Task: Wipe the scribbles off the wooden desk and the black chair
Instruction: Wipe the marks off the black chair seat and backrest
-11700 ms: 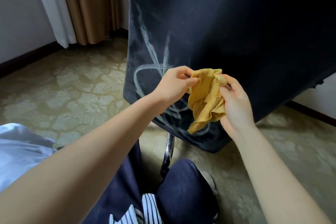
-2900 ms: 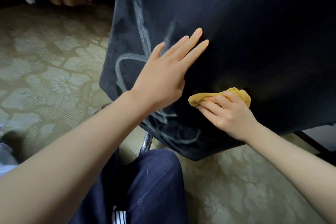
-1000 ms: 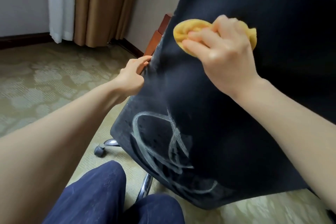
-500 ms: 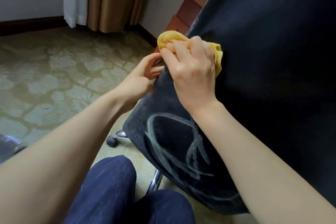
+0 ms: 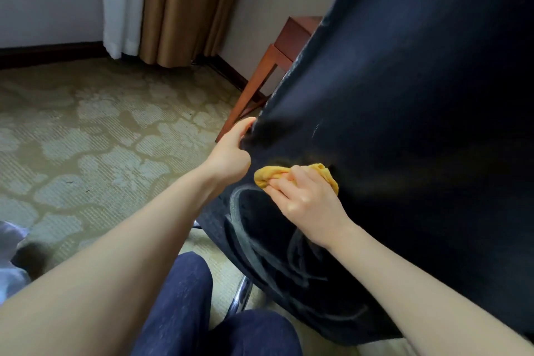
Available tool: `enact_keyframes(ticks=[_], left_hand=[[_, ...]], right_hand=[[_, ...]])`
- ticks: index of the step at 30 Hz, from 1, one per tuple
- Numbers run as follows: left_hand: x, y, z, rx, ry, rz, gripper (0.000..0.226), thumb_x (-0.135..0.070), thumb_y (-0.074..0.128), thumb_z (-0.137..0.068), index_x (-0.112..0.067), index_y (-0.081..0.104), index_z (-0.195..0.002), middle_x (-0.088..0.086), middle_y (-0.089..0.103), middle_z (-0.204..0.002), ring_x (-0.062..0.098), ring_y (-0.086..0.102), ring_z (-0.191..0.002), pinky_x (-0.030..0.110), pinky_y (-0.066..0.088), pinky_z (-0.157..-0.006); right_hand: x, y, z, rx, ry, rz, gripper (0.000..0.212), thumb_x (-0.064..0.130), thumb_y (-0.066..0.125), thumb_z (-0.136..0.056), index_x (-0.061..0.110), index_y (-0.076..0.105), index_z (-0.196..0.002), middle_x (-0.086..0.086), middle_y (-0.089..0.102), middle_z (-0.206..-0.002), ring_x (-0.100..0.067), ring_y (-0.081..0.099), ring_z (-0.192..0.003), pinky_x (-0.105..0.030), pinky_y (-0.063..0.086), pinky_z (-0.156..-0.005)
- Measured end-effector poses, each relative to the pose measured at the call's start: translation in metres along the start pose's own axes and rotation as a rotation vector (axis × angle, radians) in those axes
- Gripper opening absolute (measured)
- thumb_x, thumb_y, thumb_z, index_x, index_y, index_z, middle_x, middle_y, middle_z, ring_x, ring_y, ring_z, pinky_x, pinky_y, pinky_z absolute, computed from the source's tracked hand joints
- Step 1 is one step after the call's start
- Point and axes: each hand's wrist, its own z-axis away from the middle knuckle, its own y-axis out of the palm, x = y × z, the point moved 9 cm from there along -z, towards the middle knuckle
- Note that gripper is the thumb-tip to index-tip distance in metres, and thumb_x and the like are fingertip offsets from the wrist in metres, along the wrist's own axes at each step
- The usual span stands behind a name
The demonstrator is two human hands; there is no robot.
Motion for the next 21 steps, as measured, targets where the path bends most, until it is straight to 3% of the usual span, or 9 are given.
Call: enact_keyframes(ticks=[5,9,13,16,21], left_hand=[[0.003,0.004,0.005,0.031,-0.020,-0.020,0.080,0.020,0.028,-0.076,-0.023,0.033,-0.144,0.003,0.045,-0.140,0.012,0.042,-0.120,0.012,0.042,-0.077],[0.001,0.003,0.008,0.002,-0.013,0.010,0.075,0.022,0.029,-0.077,-0.019,0.038,-0.139,0.004,0.048,-0.135,0.014,0.039,-0.124,0.031,0.041,-0.100],[0.001,0.002,0.013,0.000,-0.003,-0.001,0.073,0.021,0.032,-0.079,-0.020,0.040,-0.138,0.002,0.047,-0.136,0.014,0.037,-0.128,0.026,0.035,-0.096],[0.003,0.003,0.016,-0.007,-0.005,-0.010,0.075,0.022,0.031,-0.077,-0.022,0.041,-0.137,0.002,0.048,-0.137,0.013,0.039,-0.128,0.024,0.033,-0.099],[0.005,0.002,0.023,-0.070,-0.024,0.042,0.076,0.023,0.028,-0.076,-0.023,0.046,-0.134,-0.004,0.051,-0.132,0.009,0.042,-0.125,0.023,0.039,-0.097]], right_hand=[[-0.035,-0.047,-0.010,-0.048,-0.061,0.118,0.021,-0.002,0.057,-0.086,0.011,0.071,-0.078,-0.002,0.063,-0.073,-0.024,0.044,-0.065,-0.036,0.036,-0.064],[-0.076,-0.097,-0.052,-0.211,0.024,0.296,0.021,-0.002,0.056,-0.089,0.010,0.072,-0.082,-0.005,0.062,-0.073,-0.024,0.035,-0.073,-0.038,0.030,-0.066],[-0.108,-0.133,-0.096,-0.367,0.129,0.426,0.022,-0.005,0.059,-0.086,0.012,0.072,-0.083,-0.004,0.061,-0.072,-0.025,0.034,-0.082,-0.034,0.029,-0.067],[-0.117,-0.148,-0.119,-0.458,0.218,0.514,0.026,-0.009,0.058,-0.081,0.012,0.069,-0.070,-0.002,0.059,-0.067,-0.024,0.032,-0.082,-0.030,0.028,-0.066],[-0.113,-0.162,-0.124,-0.597,0.384,0.383,0.022,-0.018,0.066,-0.057,0.000,0.056,-0.050,-0.013,0.054,-0.059,-0.025,0.029,-0.076,-0.030,0.046,-0.055]])
